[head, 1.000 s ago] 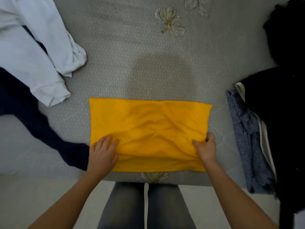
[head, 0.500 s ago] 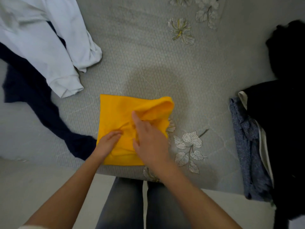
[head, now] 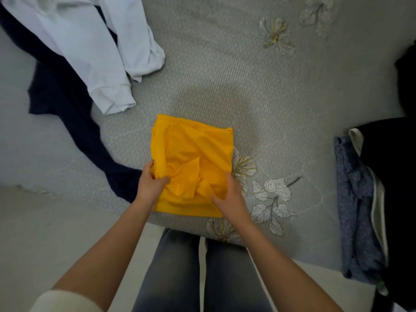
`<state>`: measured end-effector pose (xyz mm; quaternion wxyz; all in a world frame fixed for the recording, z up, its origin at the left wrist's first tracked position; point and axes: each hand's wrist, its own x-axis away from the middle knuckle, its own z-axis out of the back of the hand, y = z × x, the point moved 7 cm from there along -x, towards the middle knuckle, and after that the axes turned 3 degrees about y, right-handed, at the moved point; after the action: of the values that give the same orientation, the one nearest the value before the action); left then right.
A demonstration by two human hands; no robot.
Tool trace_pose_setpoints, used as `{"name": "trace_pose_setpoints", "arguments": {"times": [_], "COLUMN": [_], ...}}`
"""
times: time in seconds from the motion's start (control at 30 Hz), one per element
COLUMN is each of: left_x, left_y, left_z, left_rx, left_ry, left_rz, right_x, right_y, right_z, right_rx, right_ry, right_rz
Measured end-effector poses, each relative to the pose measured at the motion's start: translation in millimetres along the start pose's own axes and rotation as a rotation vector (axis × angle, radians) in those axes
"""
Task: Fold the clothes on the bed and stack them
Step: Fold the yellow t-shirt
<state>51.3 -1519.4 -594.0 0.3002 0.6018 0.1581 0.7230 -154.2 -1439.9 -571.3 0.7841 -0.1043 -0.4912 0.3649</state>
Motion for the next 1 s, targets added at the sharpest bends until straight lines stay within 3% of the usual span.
{"name": "trace_pose_setpoints", "arguments": {"times": [0.1, 0.17, 0.23, 0.27, 0.3, 0.37, 0.4, 0.47, 0.53, 0.63, 0.77, 0.83, 1.0], "left_x": [-0.2, 1.7, 3.6, 5.1, 7.8, 14.9, 20.7, 39.4, 51.3, 38.6, 37.1, 34.4, 8.3], "left_y": [-1.6, 1.6, 5.7, 8.3, 12.5, 19.1, 21.7, 14.9, -8.5, -20.7, -11.4, -12.8, -22.5], "left_z": [5.0, 12.2, 22.3, 26.4, 29.9, 30.4, 23.1, -7.5, -28.5, -17.4, 0.1, -2.7, -1.1], "left_rx": [0.003, -0.042, -0.176, -0.247, -0.332, -0.614, -0.778, -1.079, -1.311, -1.412, -1.289, -1.351, -1.51], "left_ry": [0.009, 0.026, 0.085, 0.117, 0.15, 0.21, 0.205, 0.026, -0.167, -0.061, 0.166, 0.171, 0.041], "left_rz": [-0.01, -0.065, -0.18, -0.259, -0.349, -0.567, -0.724, -1.14, -1.363, -1.305, -1.219, -1.195, -1.074], "right_x": [-5.9, 1.8, 22.4, 38.6, 55.0, 72.3, 74.8, 73.9, 66.0, 56.9, 38.9, 24.5, -19.7], "right_y": [7.3, -3.6, -29.1, -35.5, -34.8, -17.3, -4.1, 21.9, 34.8, 24.6, -1.2, -13.4, -3.2], "right_z": [-2.2, 10.1, 16.0, 4.2, -13.4, -48.9, -61.9, -79.3, -80.6, -52.4, -15.1, -18.2, -35.2], "right_rx": [-0.17, 0.095, 0.408, 0.501, 0.589, 0.769, 0.845, 0.978, 0.95, 0.739, 0.624, 0.675, 0.82], "right_ry": [0.046, 0.205, 0.498, 0.543, 0.52, 0.315, 0.173, -0.048, -0.108, 0.173, 0.463, 0.42, 0.098], "right_rz": [-0.125, -0.045, 0.403, 0.658, 0.868, 1.045, 1.038, 0.942, 0.798, 0.748, 0.729, 0.762, 0.551]}}
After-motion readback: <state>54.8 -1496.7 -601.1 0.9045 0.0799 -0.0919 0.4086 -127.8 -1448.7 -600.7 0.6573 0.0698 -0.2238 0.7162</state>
